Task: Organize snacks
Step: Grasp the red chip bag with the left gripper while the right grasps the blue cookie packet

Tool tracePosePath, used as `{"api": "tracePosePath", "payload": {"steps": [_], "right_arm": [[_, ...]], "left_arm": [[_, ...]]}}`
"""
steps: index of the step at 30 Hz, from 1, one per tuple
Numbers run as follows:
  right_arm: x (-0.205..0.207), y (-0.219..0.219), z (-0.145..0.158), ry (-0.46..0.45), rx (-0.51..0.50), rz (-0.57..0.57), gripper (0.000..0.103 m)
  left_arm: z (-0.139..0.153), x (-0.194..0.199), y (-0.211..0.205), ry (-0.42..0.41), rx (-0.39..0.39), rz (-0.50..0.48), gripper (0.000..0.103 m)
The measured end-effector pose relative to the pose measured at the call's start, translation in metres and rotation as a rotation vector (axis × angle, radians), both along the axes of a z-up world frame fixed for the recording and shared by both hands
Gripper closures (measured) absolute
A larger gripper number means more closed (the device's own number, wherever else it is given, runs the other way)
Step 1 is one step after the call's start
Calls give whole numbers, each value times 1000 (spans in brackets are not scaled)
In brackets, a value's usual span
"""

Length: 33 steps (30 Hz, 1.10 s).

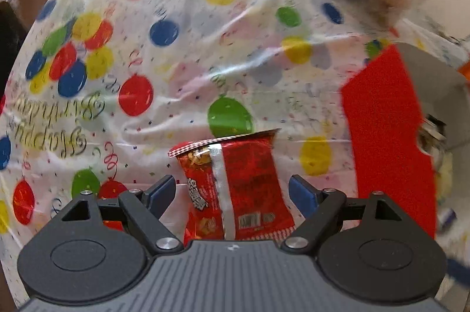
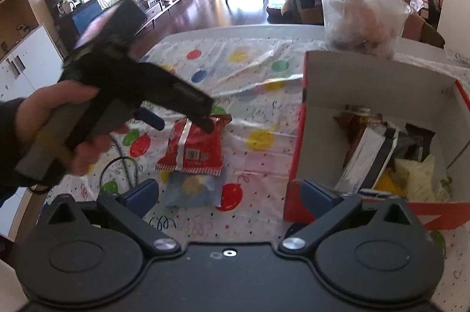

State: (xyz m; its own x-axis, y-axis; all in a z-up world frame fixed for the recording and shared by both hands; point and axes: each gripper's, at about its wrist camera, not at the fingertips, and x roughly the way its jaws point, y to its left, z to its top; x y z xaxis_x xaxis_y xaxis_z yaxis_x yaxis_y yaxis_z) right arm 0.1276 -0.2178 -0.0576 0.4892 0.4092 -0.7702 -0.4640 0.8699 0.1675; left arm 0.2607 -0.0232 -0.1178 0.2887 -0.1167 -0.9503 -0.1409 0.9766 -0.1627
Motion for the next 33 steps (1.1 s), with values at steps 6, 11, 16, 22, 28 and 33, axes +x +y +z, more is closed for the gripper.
{"api": "tracePosePath", "payload": {"steps": [6,11,16,22,28,33], "right_arm": [[-1,5,-15,41,-24,17,0],[1,14,-27,67,-49,51,0],[5,30,-36,73,-72,99,0],[17,56,-53,99,-97,142,0],[27,82,-79,144,-133,163,3],[33,101,-95,132,-169,157,5]], "left_arm": [[-25,11,-9,61,23,50,19],[-33,12,-12,64,28,69,19],[-33,9,-8,39,27,65,26],[-30,0,14,0,-28,104,30],[-27,-14,44,-7,-58,134,30],[-20,-27,66,-22,-71,149,30]]}}
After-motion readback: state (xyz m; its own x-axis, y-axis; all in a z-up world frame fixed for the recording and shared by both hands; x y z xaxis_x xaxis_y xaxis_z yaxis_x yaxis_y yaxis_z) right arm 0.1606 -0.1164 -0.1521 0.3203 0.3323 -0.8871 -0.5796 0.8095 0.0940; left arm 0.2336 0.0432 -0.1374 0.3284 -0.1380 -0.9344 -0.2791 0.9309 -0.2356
